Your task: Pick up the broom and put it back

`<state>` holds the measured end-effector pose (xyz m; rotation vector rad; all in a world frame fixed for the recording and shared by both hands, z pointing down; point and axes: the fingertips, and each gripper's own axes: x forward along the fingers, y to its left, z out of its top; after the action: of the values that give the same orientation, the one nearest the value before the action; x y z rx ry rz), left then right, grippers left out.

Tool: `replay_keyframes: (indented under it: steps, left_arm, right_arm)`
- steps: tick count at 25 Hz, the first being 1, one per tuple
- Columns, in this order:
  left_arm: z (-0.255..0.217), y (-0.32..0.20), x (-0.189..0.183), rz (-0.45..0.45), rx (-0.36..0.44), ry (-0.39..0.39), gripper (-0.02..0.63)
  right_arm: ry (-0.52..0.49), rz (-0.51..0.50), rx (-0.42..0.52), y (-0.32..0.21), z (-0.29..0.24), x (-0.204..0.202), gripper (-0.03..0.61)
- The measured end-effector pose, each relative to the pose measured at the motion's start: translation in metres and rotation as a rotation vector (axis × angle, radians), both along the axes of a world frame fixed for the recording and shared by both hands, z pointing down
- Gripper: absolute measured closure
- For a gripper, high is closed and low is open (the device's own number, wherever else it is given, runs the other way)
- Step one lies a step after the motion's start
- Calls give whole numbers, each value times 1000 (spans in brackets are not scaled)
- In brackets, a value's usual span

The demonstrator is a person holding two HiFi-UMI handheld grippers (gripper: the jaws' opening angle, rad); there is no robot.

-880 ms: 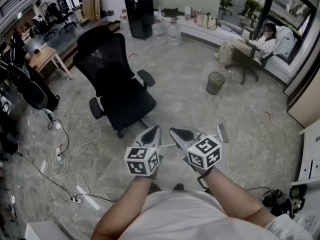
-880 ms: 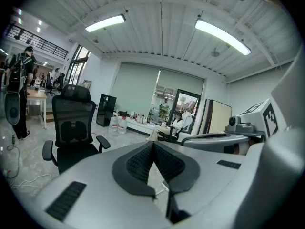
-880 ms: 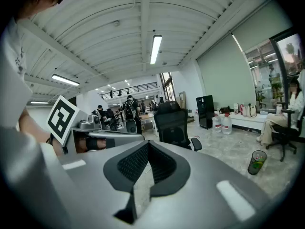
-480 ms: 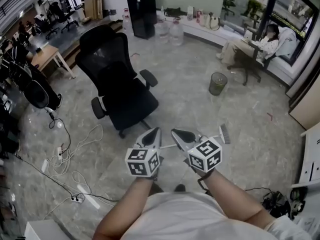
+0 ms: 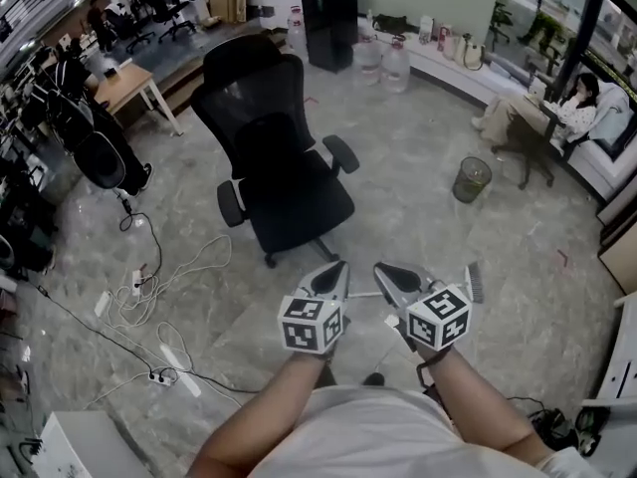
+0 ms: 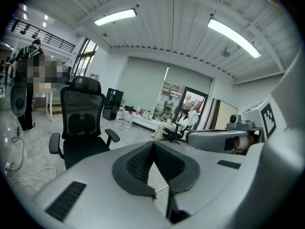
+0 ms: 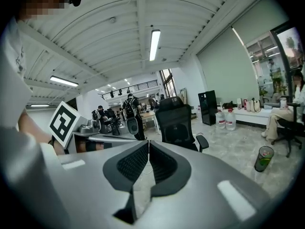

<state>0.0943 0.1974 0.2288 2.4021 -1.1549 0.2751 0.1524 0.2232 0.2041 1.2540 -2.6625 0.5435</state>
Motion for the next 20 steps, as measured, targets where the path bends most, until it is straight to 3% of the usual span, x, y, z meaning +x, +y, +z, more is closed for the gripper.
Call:
replay_keyframes:
  steps: [8,12,20]
  left_arm:
    - [52,-102,-78,47,-61,-20,607]
    - [93,-134,-105,111,-143,-29,607]
    - [173,-167,-106,221,-306,-76,606]
  right_arm:
    - [26,18,-60,-105,47,-72,551]
    - [60,21,-138,-137,89,-106,540]
    - [106,58,-274,-173,163,-112,521]
